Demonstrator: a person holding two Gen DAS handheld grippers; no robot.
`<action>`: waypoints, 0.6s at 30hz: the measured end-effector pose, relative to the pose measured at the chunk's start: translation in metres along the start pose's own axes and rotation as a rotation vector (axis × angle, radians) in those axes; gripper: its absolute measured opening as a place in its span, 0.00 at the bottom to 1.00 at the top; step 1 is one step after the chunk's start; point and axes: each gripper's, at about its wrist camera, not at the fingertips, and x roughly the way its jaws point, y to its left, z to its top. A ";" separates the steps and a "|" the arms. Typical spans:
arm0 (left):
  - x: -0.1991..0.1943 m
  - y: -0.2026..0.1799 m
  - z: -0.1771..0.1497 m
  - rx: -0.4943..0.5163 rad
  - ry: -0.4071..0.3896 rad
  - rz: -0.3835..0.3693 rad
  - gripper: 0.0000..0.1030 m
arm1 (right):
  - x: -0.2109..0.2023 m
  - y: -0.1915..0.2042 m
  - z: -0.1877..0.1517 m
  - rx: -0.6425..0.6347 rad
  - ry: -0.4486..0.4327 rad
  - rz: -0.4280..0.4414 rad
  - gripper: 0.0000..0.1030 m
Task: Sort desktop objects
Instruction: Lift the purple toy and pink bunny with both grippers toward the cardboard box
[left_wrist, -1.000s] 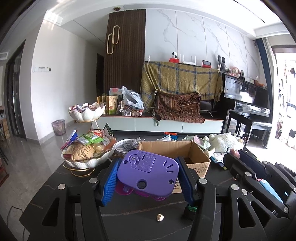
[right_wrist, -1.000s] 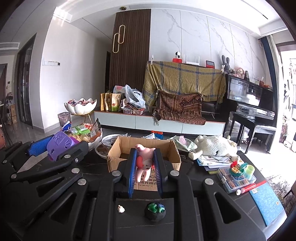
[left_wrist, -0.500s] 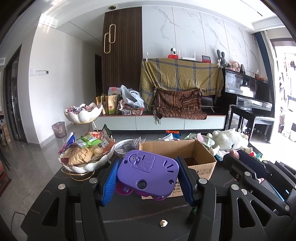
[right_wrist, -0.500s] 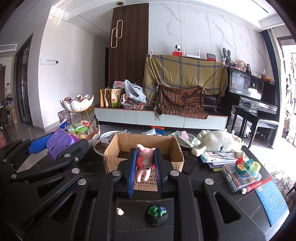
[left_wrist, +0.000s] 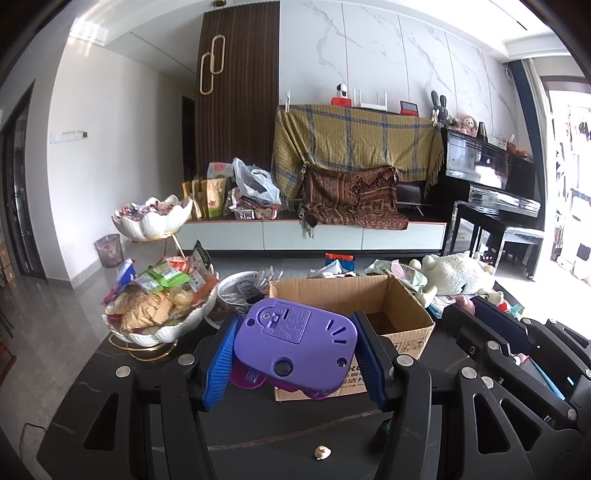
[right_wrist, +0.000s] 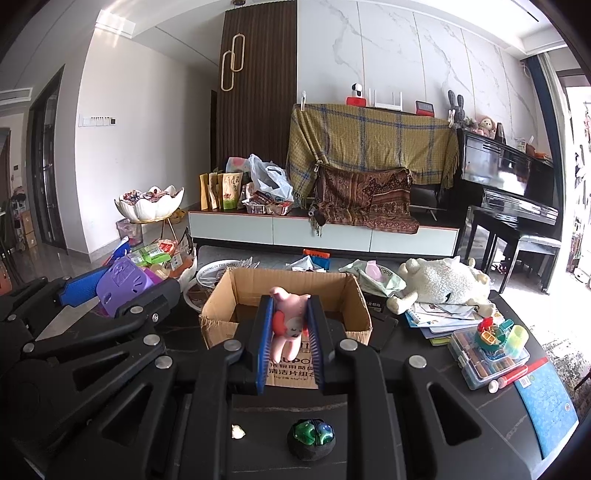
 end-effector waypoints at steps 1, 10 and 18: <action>0.004 0.000 0.000 -0.001 0.007 -0.004 0.53 | 0.002 0.000 0.001 -0.006 0.000 -0.004 0.16; 0.038 -0.006 0.004 0.019 0.047 -0.008 0.53 | 0.034 -0.007 0.003 -0.020 0.043 -0.010 0.16; 0.071 -0.010 0.012 0.033 0.084 -0.033 0.53 | 0.064 -0.016 0.007 -0.018 0.069 -0.010 0.16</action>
